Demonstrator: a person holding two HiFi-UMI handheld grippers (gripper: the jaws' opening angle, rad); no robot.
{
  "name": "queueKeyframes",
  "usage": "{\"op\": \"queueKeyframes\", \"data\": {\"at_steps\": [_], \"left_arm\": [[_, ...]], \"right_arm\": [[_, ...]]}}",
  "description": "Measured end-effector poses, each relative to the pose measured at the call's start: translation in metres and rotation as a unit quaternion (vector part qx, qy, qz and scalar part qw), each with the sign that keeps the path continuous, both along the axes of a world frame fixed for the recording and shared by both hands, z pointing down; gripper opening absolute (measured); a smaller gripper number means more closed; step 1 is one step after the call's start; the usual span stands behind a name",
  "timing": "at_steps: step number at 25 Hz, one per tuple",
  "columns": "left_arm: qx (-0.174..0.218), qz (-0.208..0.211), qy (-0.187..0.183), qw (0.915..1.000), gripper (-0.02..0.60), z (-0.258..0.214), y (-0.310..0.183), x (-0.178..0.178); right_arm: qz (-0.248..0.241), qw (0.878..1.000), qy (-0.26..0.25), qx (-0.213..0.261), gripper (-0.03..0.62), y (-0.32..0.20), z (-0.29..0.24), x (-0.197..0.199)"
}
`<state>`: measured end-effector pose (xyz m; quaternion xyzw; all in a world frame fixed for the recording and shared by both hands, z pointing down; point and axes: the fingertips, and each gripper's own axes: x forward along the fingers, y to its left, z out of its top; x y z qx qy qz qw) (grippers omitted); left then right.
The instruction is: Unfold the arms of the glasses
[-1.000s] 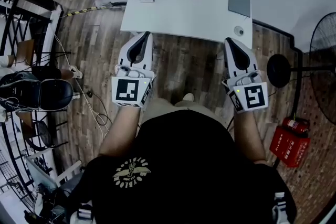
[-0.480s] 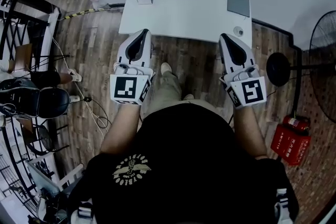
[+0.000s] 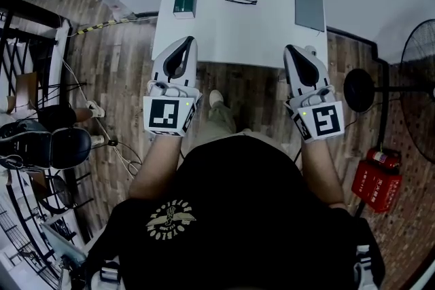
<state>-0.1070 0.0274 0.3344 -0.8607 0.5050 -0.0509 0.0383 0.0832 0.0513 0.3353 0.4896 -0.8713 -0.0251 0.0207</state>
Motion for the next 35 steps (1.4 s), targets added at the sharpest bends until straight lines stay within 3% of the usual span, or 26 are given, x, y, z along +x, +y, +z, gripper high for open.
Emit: {"op": "queueKeyframes", "data": {"at_steps": [14, 23, 35], "left_arm": [[-0.022, 0.013, -0.011, 0.9996, 0.006, 0.019, -0.083, -0.031], [-0.035, 0.041, -0.012, 0.9985, 0.006, 0.029, -0.127, -0.031], [-0.007, 0.073, 0.008, 0.9972, 0.008, 0.009, -0.183, -0.04]], "right_arm": [[-0.004, 1.0, -0.005, -0.019, -0.002, -0.087, 0.015, -0.041], [0.003, 1.0, -0.004, -0.029, -0.002, -0.132, 0.023, -0.057], [0.038, 0.999, 0.001, -0.029, -0.002, -0.173, 0.009, -0.069]]}}
